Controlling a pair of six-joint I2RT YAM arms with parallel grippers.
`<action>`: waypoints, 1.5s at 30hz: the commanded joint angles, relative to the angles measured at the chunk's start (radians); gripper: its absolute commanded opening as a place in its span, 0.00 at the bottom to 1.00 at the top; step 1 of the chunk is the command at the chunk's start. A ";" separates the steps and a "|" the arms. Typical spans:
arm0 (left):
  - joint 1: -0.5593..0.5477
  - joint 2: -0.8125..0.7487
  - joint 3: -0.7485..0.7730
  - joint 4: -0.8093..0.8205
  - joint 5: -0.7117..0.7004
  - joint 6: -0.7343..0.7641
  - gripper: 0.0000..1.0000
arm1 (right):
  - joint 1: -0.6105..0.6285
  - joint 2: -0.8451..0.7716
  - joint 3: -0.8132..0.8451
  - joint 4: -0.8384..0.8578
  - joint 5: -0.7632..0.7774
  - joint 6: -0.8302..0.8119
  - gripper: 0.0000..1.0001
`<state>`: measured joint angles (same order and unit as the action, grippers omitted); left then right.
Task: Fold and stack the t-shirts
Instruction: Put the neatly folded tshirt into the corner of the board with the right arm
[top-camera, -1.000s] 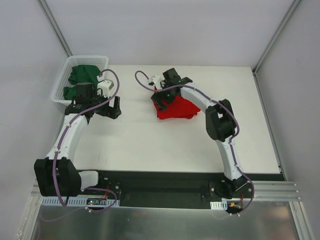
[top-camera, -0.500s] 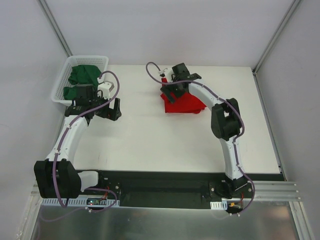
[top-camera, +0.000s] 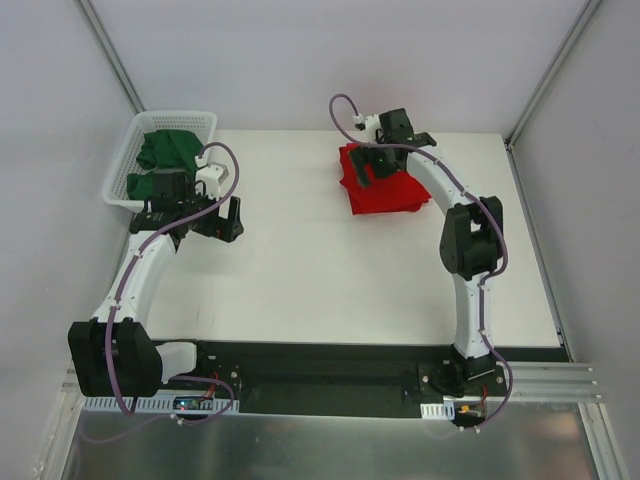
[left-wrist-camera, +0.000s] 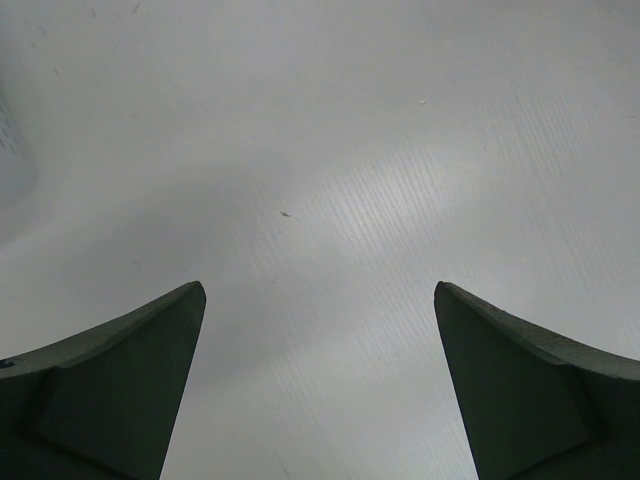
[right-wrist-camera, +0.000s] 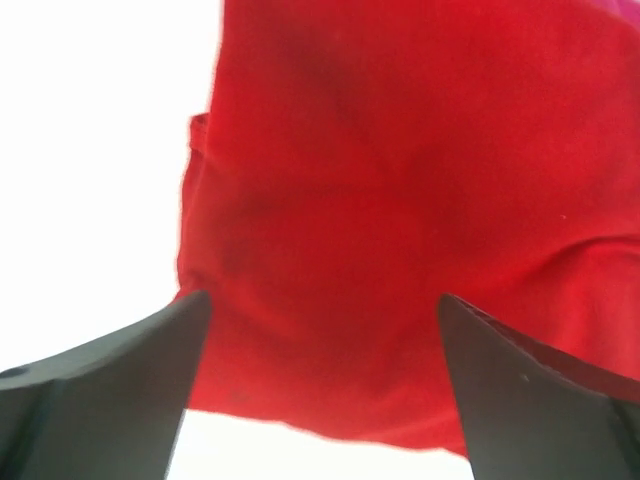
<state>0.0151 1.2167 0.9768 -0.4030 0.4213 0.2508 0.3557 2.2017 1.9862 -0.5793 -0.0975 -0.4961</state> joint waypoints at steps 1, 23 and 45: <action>0.009 -0.013 -0.001 0.009 0.039 0.013 0.99 | -0.017 -0.123 0.066 -0.030 -0.110 0.115 0.98; 0.009 0.010 -0.001 0.009 0.054 -0.002 0.99 | -0.101 0.032 0.091 -0.103 0.056 0.146 0.97; 0.009 0.030 0.030 0.009 0.099 -0.016 0.99 | -0.021 0.078 0.039 -0.461 -0.224 0.324 0.94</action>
<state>0.0151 1.2572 0.9771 -0.4026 0.4900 0.2417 0.3122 2.2848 2.0357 -0.9146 -0.1398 -0.2783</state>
